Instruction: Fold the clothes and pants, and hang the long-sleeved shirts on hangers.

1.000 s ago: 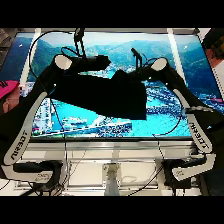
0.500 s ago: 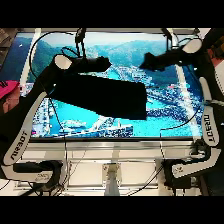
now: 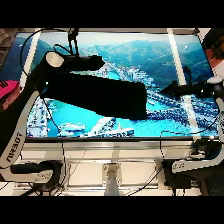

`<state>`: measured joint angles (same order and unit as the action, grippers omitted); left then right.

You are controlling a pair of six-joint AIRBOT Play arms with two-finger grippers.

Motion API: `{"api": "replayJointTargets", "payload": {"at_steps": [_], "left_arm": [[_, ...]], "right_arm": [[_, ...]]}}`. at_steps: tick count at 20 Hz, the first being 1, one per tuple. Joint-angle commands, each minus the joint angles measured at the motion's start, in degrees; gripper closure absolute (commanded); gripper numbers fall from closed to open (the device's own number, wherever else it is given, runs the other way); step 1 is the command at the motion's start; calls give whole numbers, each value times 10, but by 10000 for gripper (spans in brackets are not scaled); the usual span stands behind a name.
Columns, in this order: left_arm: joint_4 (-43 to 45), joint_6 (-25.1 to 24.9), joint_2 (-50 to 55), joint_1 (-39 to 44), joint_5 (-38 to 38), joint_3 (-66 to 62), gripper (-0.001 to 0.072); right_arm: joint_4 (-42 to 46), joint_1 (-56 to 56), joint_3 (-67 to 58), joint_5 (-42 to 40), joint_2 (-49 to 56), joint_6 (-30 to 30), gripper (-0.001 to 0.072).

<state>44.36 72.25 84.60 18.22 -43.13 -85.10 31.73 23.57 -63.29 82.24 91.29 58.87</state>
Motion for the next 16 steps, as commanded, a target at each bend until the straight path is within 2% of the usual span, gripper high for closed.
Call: {"api": "replayJointTargets", "payload": {"at_steps": [1, 2, 5, 8, 14, 15, 16], "left_arm": [[2, 0, -9, -5, -2, 0, 704], [2, 0, -9, -4, -2, 0, 704], [2, 0, -9, -5, -2, 0, 704], [2, -1, -10, -4, -7, 0, 704], [2, -1, -10, -4, -15, 0, 704], [2, 0, -10, -3, -15, 0, 704], [2, -1, -10, -2, -15, 0, 704]], "right_arm": [[-33, 6, 106, -82, 0, -42, 130], [-21, -10, 111, -89, 2, -35, 79], [3, -78, 110, -104, 10, -10, 33], [71, -135, 109, -137, 16, 23, 33], [30, -186, 109, -189, 27, 23, 45], [22, -190, 109, -197, 27, 24, 115], [16, -190, 109, -197, 27, 23, 329]]}}
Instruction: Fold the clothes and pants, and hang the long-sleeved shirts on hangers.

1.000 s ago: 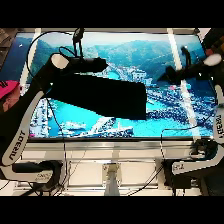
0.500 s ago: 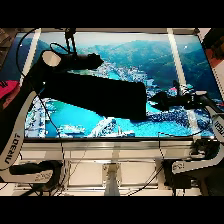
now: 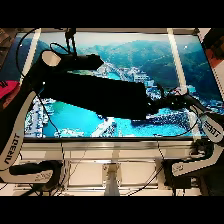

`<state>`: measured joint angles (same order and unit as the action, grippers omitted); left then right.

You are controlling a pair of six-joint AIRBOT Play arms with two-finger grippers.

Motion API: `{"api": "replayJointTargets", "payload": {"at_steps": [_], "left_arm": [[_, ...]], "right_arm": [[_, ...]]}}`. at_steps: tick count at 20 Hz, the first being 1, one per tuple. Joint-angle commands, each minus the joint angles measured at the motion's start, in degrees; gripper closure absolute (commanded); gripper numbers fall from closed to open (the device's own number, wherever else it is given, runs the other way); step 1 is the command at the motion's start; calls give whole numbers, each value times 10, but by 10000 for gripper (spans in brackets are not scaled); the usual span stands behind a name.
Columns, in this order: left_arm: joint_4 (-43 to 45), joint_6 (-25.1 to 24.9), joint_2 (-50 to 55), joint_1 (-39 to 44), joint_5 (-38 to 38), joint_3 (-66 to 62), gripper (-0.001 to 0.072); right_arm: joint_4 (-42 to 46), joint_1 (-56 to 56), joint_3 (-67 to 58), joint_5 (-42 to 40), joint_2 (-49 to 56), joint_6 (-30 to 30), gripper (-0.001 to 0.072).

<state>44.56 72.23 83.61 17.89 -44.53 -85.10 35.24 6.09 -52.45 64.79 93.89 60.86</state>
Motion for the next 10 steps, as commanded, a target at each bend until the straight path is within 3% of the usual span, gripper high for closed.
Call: {"api": "replayJointTargets", "payload": {"at_steps": [1, 2, 6, 10], "left_arm": [[0, 0, 0, 3, -1, 0, 704], [0, 0, 0, 4, -2, 0, 704], [0, 0, 2, 8, -2, 0, 704], [0, 0, 21, 27, -13, 0, 704]], "right_arm": [[-25, -15, 1, -22, 0, 4, 614], [-26, -14, 1, -17, -2, 7, 693], [39, -6, 1, -20, -38, 77, 696], [135, 79, 1, 1, -82, 122, 696]]}}
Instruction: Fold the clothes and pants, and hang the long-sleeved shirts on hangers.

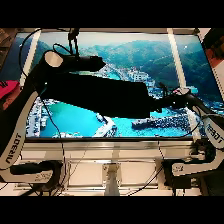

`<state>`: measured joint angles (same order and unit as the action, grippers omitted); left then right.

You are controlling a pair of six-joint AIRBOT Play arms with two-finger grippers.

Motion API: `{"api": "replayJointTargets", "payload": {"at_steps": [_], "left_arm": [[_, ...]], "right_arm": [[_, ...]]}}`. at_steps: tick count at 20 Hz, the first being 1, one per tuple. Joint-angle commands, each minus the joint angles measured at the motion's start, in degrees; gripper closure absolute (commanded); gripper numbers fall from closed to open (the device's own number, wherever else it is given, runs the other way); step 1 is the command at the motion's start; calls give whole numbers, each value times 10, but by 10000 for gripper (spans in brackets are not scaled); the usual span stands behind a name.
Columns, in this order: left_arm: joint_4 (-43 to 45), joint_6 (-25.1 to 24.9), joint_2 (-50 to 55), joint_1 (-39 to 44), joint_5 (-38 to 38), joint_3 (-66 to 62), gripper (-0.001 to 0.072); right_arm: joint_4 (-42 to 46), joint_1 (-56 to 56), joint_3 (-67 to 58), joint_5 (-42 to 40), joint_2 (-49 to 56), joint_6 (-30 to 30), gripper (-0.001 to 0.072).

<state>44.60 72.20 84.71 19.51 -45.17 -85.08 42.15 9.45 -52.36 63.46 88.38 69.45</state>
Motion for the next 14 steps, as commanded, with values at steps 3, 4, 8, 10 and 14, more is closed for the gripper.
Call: {"api": "replayJointTargets", "payload": {"at_steps": [3, 4, 8, 10, 14], "left_arm": [[0, 0, 33, 40, -7, 0, 704], [0, 0, 42, 51, -6, 0, 704], [0, 0, 86, 103, -5, 0, 704], [-3, 0, 111, 137, 2, 0, 704], [-16, 0, 163, 219, 75, 0, 704]], "right_arm": [[136, 150, 0, 57, -61, 29, 695], [159, 190, 0, 67, -73, 29, 695], [182, 331, -5, 90, -108, -1, 695], [183, 377, -33, 121, -109, -1, 694], [185, 384, -118, 204, -109, -5, 695]]}}
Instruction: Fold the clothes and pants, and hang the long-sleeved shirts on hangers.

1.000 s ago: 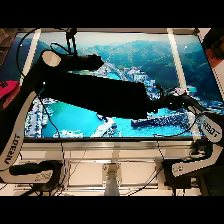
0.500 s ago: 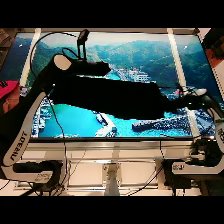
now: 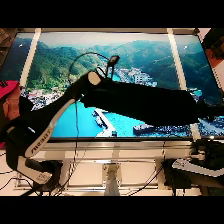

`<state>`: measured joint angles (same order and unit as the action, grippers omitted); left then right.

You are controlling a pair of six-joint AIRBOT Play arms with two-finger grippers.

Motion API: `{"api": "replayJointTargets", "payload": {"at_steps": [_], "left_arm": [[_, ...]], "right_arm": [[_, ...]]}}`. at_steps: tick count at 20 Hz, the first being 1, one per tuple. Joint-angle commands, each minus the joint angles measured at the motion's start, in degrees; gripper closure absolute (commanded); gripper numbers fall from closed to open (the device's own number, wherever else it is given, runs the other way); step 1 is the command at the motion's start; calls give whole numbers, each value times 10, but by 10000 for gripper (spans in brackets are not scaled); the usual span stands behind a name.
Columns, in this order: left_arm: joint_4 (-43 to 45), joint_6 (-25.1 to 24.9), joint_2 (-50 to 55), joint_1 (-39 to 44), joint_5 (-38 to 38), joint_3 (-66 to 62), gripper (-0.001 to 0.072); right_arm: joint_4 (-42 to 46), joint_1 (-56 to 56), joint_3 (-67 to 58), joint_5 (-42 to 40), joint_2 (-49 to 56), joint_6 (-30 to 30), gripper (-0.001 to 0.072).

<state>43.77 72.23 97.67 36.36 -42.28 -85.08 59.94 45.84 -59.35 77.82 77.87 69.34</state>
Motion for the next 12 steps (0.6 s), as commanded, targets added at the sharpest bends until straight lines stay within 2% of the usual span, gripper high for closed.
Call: {"api": "replayJointTargets", "payload": {"at_steps": [1, 4, 6, 12], "left_arm": [[-7, 5, 47, 71, 66, 0, 705], [-7, 66, 84, 105, 89, 0, 705], [-7, 88, 105, 110, 89, 0, 706], [-1, 101, 108, 101, 87, 0, 706]], "right_arm": [[6, 10, -70, 77, -4, -4, 695], [2, -38, -122, 113, -4, 0, 695], [2, -78, -145, 121, -4, 3, 695], [-2, -174, -205, 134, -4, 51, 695]]}}
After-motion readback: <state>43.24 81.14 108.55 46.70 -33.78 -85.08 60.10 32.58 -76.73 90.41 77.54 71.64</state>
